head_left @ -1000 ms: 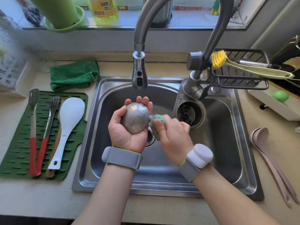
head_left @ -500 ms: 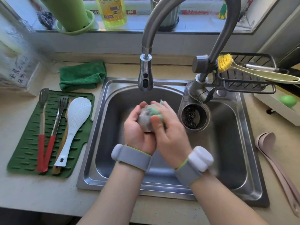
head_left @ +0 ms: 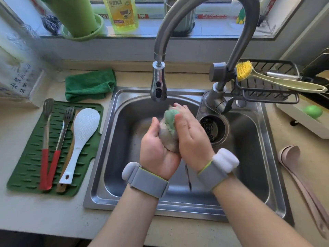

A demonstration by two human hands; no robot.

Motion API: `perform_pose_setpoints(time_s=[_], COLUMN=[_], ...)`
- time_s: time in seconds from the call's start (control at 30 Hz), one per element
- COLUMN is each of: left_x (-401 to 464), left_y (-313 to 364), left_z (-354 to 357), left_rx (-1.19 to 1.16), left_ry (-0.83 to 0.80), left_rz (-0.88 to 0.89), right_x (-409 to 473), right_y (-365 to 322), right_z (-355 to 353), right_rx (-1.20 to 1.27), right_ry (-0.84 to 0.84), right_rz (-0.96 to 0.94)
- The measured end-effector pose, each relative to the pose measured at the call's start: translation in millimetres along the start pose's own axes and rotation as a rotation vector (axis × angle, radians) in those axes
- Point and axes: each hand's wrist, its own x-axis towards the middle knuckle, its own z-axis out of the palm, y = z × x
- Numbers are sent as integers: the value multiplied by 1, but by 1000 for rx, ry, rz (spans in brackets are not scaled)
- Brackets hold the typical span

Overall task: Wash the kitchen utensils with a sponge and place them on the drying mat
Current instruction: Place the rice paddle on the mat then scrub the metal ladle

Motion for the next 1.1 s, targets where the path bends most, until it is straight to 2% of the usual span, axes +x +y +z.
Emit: perform_pose_setpoints(time_s=[0.1,0.17,0.23,0.27,0.3,0.4,0.47,0.53,0.6,0.7,0.73,0.87,1.0,1.1], left_x=[4,6,7,8,7,5,3,3,8,8,7,6,8,10], left_y=[-2,-10,-16,-16,-15,-5,-5,-9,-9,1,3,1,9,11], left_z=[-4,-3,2,3,5,4,3,6,7,7,7,5,2,-3], left_rx=[-55,-36,132,152,147,19,-2,77,82,-4,-19,-35,-111,-95], left_ry=[-45,-30,57,58,57,42,-32,-11,24,1,-2,46,54,95], left_rz=[-25,-10,32,44,62,64,48,53,52,37,27,73,166,208], right_x=[-17,-9,10,11,4,-18,-5,11,2,-24,-22,-3,-22,-15], right_y=[-10,-5,-2,-3,-9,-12,0,5,-6,-10,-6,-1,-1,2], right_z=[8,2,-10,-10,-6,8,-1,-11,-6,8,5,-4,11,1], right_rx=[-151,-37,222,235,166,-122,-32,168,202,-11,-10,210,68,73], right_ry=[-31,-57,44,81,87,-33,-16,121,164,45,37,159,92,151], right_rz=[-193,-92,92,98,50,-167,-63,115,82,-141,-154,-40,-97,28])
